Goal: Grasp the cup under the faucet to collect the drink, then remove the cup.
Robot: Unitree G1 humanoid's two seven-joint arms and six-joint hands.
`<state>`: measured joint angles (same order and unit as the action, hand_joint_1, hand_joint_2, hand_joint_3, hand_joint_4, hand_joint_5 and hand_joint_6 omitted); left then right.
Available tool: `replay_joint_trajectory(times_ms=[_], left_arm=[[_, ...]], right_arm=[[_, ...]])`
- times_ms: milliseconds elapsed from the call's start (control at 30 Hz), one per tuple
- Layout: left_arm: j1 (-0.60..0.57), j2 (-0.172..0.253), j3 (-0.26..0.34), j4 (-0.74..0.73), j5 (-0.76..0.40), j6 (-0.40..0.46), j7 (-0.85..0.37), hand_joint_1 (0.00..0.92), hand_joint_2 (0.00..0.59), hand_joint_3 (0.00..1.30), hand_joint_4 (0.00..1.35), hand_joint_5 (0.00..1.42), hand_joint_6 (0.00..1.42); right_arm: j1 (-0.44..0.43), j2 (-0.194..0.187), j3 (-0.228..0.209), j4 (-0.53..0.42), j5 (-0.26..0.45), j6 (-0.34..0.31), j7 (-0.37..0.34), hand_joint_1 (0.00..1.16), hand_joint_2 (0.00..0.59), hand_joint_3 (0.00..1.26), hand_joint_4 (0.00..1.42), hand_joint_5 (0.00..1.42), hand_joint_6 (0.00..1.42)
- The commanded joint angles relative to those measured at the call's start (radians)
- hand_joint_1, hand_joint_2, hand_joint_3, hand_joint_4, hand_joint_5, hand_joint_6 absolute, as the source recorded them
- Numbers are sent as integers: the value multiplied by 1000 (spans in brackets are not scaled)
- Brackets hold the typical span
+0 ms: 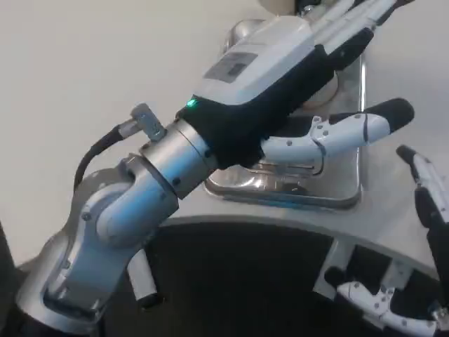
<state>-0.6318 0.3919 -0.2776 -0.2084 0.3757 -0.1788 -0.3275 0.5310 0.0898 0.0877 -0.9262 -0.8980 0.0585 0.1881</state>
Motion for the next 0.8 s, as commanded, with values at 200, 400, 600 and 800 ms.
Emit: replay_joint_trajectory(times_ms=[200, 400, 600, 800], left_arm=[[38, 9, -25, 52, 27, 8, -44, 0, 266, 0, 0, 0, 0], [42, 10, -35, 43, 36, 5, -52, 0, 266, 0, 0, 0, 0], [44, 13, -39, 34, 50, 9, -57, 0, 266, 0, 0, 0, 0], [61, 14, -33, 12, 79, 27, -38, 0, 266, 0, 0, 0, 0]], right_arm=[[-149, 4, -12, 28, 9, 121, -20, 1014, 151, 28, 22, 38, 113], [-185, -13, -1, 50, 14, 158, -36, 994, 133, 26, 22, 38, 114], [-201, -35, 3, 69, 13, 157, -57, 983, 131, 26, 22, 38, 114], [-243, -33, -5, 131, 51, 167, -92, 967, 129, 26, 22, 38, 126]])
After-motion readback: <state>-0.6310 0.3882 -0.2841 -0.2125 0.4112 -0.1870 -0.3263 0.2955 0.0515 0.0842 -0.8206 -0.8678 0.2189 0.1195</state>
